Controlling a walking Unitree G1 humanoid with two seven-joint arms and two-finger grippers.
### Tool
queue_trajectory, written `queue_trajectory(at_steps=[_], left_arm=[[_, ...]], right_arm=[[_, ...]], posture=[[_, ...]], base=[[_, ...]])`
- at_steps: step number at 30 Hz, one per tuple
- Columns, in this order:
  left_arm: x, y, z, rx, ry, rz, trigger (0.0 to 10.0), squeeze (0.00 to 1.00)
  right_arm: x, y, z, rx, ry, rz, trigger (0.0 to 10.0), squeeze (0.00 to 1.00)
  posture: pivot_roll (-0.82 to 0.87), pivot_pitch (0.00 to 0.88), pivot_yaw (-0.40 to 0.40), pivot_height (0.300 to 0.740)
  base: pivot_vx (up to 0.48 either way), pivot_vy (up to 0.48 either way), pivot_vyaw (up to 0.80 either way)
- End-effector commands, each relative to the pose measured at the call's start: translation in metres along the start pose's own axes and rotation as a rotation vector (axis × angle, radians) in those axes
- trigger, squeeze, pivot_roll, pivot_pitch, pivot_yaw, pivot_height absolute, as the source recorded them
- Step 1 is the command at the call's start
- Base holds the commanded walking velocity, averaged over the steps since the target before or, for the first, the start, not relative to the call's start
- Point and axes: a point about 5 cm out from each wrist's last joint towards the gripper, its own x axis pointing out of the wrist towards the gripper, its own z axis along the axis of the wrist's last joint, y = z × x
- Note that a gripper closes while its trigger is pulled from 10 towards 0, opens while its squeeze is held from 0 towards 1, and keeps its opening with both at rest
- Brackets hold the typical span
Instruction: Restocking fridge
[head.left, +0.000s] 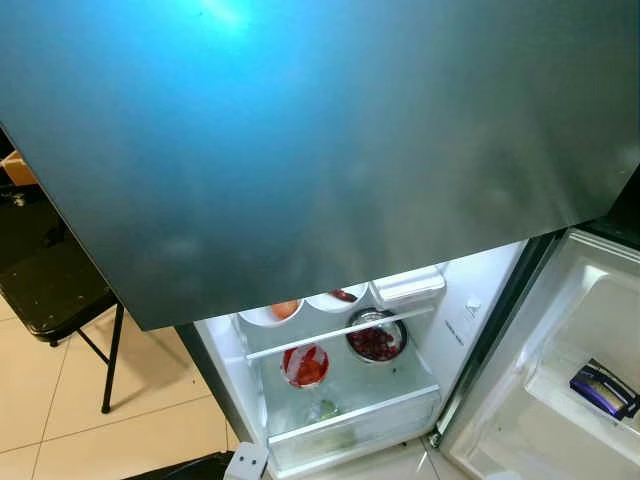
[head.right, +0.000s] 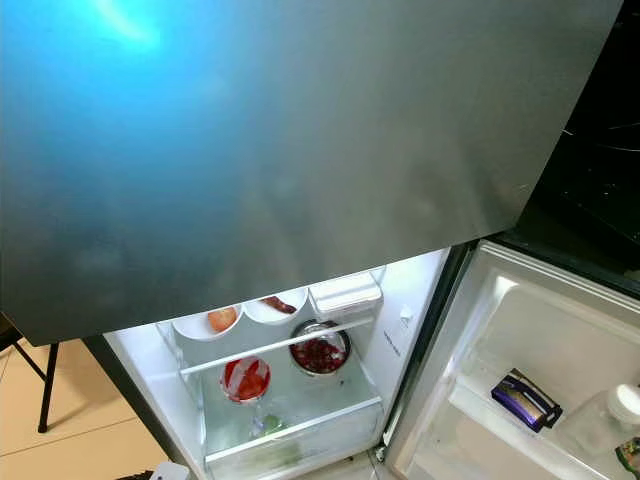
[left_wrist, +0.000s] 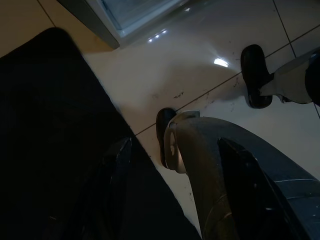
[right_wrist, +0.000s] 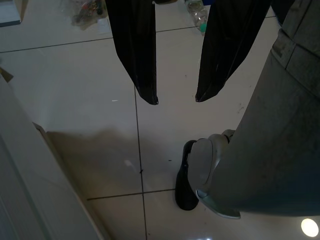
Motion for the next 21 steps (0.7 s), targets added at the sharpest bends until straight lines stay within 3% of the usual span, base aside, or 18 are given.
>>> queue_trajectory(at_steps=[1,21], left_arm=[[0.001,-0.0061,-0.0038,-0.008,0.014,-0.015,10.0,0.0],[0.0015,-0.008,-0.0037,-0.015,0.012,-0.017,10.0,0.0]], right_arm=[[0.0002,0.0028,-0.0032,0.015,0.009,0.002,10.0,0.0],[0.0,0.0013,-0.0033,0.023,0.01,-0.002,10.0,0.0]], posture=[[0.02,0.0,-0.023,0.74],[0.01,0.0,-0.023,0.74]], base=[[0.0,0.0,0.0],[0.0,0.0,0.0]])
